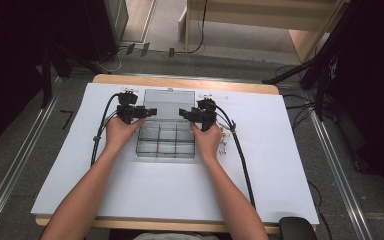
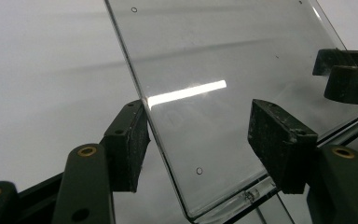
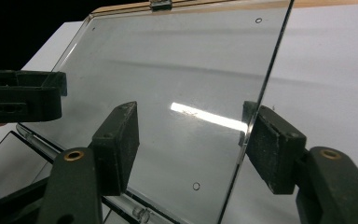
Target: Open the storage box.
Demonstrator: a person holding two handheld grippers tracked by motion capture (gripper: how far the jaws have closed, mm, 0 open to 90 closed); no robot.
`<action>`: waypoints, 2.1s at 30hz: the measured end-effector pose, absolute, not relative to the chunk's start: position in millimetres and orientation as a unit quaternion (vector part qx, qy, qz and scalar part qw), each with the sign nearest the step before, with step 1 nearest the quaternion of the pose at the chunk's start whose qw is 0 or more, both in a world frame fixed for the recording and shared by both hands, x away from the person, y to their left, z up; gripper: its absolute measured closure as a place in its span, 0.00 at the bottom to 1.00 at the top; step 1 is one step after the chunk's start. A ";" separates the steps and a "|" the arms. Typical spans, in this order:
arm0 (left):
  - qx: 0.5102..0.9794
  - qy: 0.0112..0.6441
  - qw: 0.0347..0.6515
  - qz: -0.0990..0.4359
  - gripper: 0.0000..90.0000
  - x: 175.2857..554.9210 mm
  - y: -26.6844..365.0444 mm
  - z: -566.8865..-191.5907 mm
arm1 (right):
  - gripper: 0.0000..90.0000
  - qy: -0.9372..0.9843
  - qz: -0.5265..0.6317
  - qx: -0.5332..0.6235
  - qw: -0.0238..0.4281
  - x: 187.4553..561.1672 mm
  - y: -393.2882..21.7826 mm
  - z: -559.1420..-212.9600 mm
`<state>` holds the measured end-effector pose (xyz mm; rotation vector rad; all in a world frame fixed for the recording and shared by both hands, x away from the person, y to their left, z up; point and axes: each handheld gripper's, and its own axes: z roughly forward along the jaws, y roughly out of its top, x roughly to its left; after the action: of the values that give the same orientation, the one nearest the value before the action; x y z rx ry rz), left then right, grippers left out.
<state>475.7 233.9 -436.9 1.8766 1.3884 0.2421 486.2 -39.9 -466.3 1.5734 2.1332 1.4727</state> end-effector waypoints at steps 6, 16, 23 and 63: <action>0.733 0.552 0.387 0.085 0.41 476.9 233.9 -438.9 | 0.40 0.700 0.484 0.523 0.049 486.7 -38.8 -468.9; 0.727 0.569 0.380 0.067 0.39 478.6 234.0 -441.5 | 0.35 0.697 0.482 0.529 0.029 488.7 -37.9 -474.4; 0.725 0.574 0.378 0.057 0.38 479.6 235.1 -442.7 | 0.32 0.700 0.480 0.529 0.020 490.1 -37.8 -476.3; 0.731 0.573 0.368 0.040 0.37 477.0 239.9 -436.1 | 0.37 0.715 0.447 0.537 0.008 491.3 -48.4 -469.2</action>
<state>477.0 239.9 -436.1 1.8773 1.4729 0.1036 491.3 -48.4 -469.2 1.6796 2.2352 1.3965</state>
